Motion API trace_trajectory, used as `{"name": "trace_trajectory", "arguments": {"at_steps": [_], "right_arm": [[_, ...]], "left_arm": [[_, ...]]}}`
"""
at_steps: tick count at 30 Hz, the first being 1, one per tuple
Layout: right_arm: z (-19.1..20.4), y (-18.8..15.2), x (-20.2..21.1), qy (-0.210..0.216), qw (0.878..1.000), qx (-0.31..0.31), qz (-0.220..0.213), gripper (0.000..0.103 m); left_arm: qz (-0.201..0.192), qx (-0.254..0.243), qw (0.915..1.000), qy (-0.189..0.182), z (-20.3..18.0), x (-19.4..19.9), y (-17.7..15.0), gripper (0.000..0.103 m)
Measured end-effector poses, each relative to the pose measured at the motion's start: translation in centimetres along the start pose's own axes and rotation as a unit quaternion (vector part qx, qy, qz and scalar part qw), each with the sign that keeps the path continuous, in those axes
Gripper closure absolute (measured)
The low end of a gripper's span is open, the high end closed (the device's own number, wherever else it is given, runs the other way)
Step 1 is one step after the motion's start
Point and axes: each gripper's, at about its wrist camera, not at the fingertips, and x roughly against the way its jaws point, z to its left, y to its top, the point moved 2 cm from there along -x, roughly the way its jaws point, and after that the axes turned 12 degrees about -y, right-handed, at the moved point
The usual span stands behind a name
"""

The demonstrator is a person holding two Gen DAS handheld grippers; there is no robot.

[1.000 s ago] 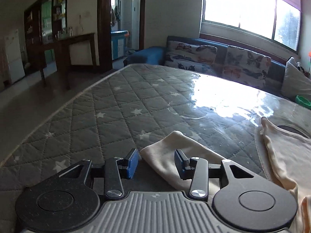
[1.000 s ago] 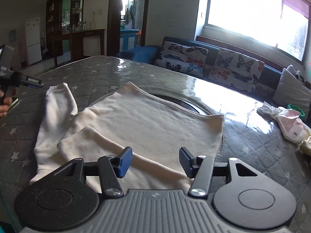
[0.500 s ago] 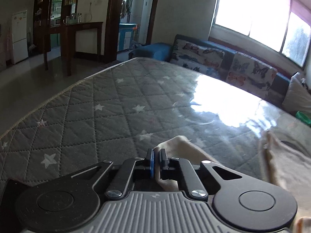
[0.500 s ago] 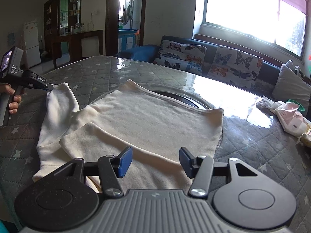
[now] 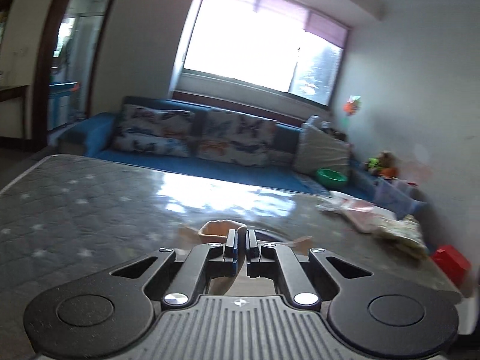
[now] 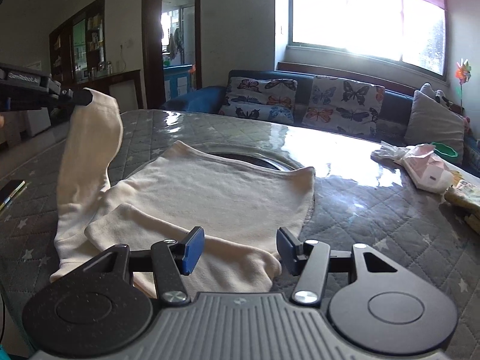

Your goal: Fold clothes

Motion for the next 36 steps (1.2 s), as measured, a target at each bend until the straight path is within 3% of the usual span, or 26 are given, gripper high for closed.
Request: {"name": "trace_trajectory", "arguments": {"at_steps": [3, 6, 10, 11, 16, 23, 27, 29, 31, 36], "right_arm": [[-1.1, -0.6, 0.3, -0.006, 1.0, -0.014, 0.004, 0.049], [-1.9, -1.0, 0.4, -0.01, 1.0, -0.023, 0.006, 0.049], [-2.5, -1.2, 0.8, -0.01, 0.999, -0.031, 0.006, 0.049], [-2.5, -1.2, 0.8, -0.009, 1.0, -0.029, 0.007, 0.049], [-1.8, -0.7, 0.1, 0.032, 0.999, -0.034, 0.025, 0.054], [0.8, -1.0, -3.2, 0.098, 0.991, -0.046, 0.079, 0.066], [2.3, -1.4, -4.2, 0.1, 0.99, -0.033, 0.097, 0.077], [2.7, -1.3, -4.2, 0.096, 0.99, -0.024, 0.096, 0.09], [3.0, -1.0, -4.0, 0.09, 0.992, -0.015, 0.091, 0.096], [3.3, 0.1, -2.2, 0.072, 0.996, 0.009, 0.052, 0.099]], "left_arm": [[0.025, -0.027, 0.9985, -0.04, -4.0, -1.9, -2.0, 0.097], [0.078, -0.043, 0.994, -0.064, -5.8, -3.9, -4.6, 0.091], [0.112, -0.079, 0.988, -0.072, -5.8, -3.5, -6.5, 0.067], [0.112, -0.09, 0.9875, -0.066, -5.4, -3.1, -6.7, 0.059], [0.127, -0.13, 0.9833, -0.011, -1.1, -0.2, -7.5, 0.054], [0.177, -0.124, 0.9752, 0.048, 4.7, 1.1, -10.5, 0.051], [0.173, -0.116, 0.977, 0.044, 5.5, 1.1, -11.1, 0.053], [0.169, -0.116, 0.9782, 0.032, 5.3, 1.2, -11.1, 0.079], [0.164, -0.115, 0.9794, 0.019, 5.1, 1.3, -11.1, 0.096], [0.137, -0.105, 0.9849, 0.013, 3.9, 3.8, -9.5, 0.098]]}}
